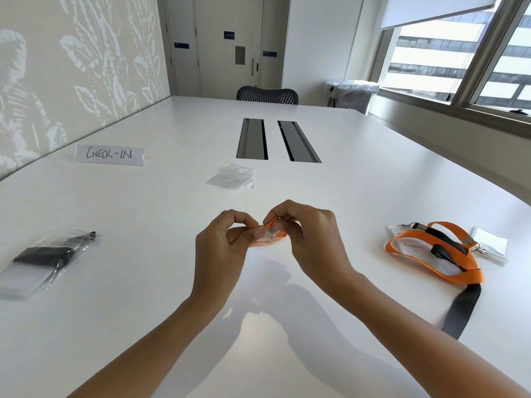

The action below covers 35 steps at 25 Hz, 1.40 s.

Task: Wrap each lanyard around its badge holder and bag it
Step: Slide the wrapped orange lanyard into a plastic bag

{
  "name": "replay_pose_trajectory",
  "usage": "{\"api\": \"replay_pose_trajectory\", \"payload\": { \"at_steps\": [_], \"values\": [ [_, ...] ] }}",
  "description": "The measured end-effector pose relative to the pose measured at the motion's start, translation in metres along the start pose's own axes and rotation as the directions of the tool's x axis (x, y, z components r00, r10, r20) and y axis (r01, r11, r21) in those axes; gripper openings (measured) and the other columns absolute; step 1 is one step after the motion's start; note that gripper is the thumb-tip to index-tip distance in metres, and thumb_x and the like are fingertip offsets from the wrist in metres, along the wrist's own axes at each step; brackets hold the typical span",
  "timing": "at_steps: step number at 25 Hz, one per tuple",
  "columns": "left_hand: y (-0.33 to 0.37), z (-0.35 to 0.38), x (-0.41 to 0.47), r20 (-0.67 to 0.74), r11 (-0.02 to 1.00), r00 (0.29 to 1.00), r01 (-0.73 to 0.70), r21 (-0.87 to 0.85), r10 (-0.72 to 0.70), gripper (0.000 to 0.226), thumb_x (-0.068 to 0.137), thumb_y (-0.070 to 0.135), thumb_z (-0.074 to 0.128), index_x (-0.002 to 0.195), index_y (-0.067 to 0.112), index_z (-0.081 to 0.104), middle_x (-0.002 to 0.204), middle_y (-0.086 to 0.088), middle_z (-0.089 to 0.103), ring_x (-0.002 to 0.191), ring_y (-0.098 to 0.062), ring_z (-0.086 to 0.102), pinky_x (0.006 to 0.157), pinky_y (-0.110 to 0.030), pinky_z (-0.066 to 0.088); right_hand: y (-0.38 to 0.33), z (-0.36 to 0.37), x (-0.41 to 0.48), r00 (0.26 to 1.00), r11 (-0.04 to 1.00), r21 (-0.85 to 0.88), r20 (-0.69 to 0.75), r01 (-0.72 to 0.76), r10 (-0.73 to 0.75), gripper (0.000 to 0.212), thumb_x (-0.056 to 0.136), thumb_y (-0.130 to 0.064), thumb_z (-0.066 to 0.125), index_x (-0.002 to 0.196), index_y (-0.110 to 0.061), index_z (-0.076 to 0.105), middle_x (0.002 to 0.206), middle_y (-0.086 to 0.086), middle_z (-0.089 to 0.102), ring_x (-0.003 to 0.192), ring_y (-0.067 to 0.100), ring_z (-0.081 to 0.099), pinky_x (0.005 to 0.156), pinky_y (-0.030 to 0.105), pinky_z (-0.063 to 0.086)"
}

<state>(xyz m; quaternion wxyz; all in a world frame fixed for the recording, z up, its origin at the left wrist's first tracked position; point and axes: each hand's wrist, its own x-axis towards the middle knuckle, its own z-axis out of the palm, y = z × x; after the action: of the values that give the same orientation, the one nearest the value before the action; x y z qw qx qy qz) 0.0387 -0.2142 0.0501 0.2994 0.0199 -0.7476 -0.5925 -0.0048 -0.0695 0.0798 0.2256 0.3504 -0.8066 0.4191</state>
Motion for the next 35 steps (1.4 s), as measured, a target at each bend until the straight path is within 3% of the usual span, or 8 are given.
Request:
{"api": "replay_pose_trajectory", "payload": {
  "at_steps": [4, 10, 18, 22, 25, 27, 31, 35],
  "values": [
    [-0.001, 0.0, 0.001, -0.005, 1.0, 1.0, 0.001, -0.002, -0.001, 0.009, 0.082, 0.013, 0.073, 0.081, 0.015, 0.064, 0.074, 0.008, 0.073, 0.07, -0.006, 0.07, 0.062, -0.009, 0.047, 0.004, 0.006, -0.001, 0.991, 0.995, -0.019, -0.084, 0.101, -0.102, 0.022, 0.079, 0.016, 0.056, 0.085, -0.002, 0.068, 0.072, 0.005, 0.068, 0.066, 0.016, 0.06, 0.06, 0.03, 0.049],
    [-0.005, -0.001, 0.003, -0.001, 1.0, 1.0, -0.019, 0.016, 0.019, 0.008, 0.082, 0.015, 0.073, 0.082, 0.015, 0.064, 0.077, 0.011, 0.073, 0.071, -0.001, 0.069, 0.062, -0.007, 0.046, 0.009, 0.009, -0.001, 0.99, 0.993, 0.011, -0.079, 0.116, -0.115, 0.021, 0.08, 0.016, 0.059, 0.087, -0.001, 0.069, 0.076, 0.006, 0.068, 0.07, 0.017, 0.063, 0.064, 0.03, 0.051],
    [-0.003, -0.004, 0.005, 0.004, 0.996, 0.996, -0.086, 0.011, 0.086, 0.016, 0.08, 0.001, 0.071, 0.078, 0.013, 0.062, 0.081, 0.012, 0.067, 0.071, -0.005, 0.07, 0.063, -0.011, 0.049, 0.016, -0.001, 0.006, 0.995, 0.982, 0.187, 0.096, -0.025, 0.008, 0.015, 0.083, 0.0, 0.07, 0.091, -0.01, 0.063, 0.085, -0.003, 0.074, 0.084, 0.002, 0.069, 0.078, 0.015, 0.051],
    [0.002, -0.01, 0.012, -0.005, 0.994, 0.994, -0.108, -0.024, 0.108, 0.009, 0.084, 0.003, 0.068, 0.082, 0.01, 0.061, 0.082, 0.014, 0.065, 0.066, -0.002, 0.066, 0.062, -0.009, 0.048, 0.023, -0.004, 0.01, 0.992, 0.982, 0.183, 0.124, -0.043, 0.02, 0.013, 0.086, -0.012, 0.072, 0.098, -0.015, 0.069, 0.099, -0.009, 0.07, 0.097, 0.008, 0.064, 0.089, 0.033, 0.052],
    [0.002, -0.01, 0.013, 0.015, 0.998, 0.998, -0.053, -0.039, 0.053, 0.005, 0.087, 0.009, 0.067, 0.084, 0.01, 0.063, 0.083, 0.015, 0.067, 0.065, -0.002, 0.066, 0.061, -0.008, 0.046, 0.024, -0.003, 0.011, 0.949, 0.893, 0.363, 0.259, -0.267, 0.178, 0.019, 0.087, -0.016, 0.071, 0.106, -0.012, 0.07, 0.11, -0.004, 0.071, 0.1, 0.018, 0.069, 0.092, 0.045, 0.054],
    [0.002, -0.011, 0.013, 0.009, 0.999, 0.999, -0.041, -0.018, 0.042, 0.006, 0.086, 0.015, 0.068, 0.084, 0.013, 0.063, 0.084, 0.015, 0.068, 0.068, -0.003, 0.067, 0.063, -0.009, 0.046, 0.025, -0.003, 0.012, 0.913, 0.819, 0.447, 0.349, -0.361, 0.213, 0.018, 0.088, -0.017, 0.07, 0.104, -0.009, 0.07, 0.11, 0.001, 0.073, 0.096, 0.027, 0.072, 0.092, 0.049, 0.054],
    [0.002, -0.014, 0.016, -0.006, 0.998, 0.998, -0.059, 0.012, 0.059, 0.007, 0.083, 0.014, 0.072, 0.082, 0.016, 0.065, 0.082, 0.009, 0.069, 0.077, -0.008, 0.067, 0.071, -0.011, 0.046, 0.022, -0.004, 0.012, 0.904, 0.786, 0.484, 0.37, -0.384, 0.214, 0.015, 0.084, -0.017, 0.074, 0.094, -0.005, 0.073, 0.096, 0.011, 0.075, 0.087, 0.033, 0.071, 0.089, 0.05, 0.053],
    [0.004, -0.016, 0.016, 0.001, 0.997, 0.997, -0.074, 0.021, 0.074, 0.009, 0.08, 0.017, 0.074, 0.081, 0.021, 0.066, 0.081, 0.01, 0.07, 0.076, -0.011, 0.068, 0.071, -0.013, 0.048, 0.02, -0.003, 0.012, 0.909, 0.79, 0.481, 0.353, -0.38, 0.222, 0.012, 0.083, -0.011, 0.075, 0.092, -0.004, 0.075, 0.089, 0.016, 0.075, 0.08, 0.027, 0.069, 0.079, 0.036, 0.056]
  ]
}}
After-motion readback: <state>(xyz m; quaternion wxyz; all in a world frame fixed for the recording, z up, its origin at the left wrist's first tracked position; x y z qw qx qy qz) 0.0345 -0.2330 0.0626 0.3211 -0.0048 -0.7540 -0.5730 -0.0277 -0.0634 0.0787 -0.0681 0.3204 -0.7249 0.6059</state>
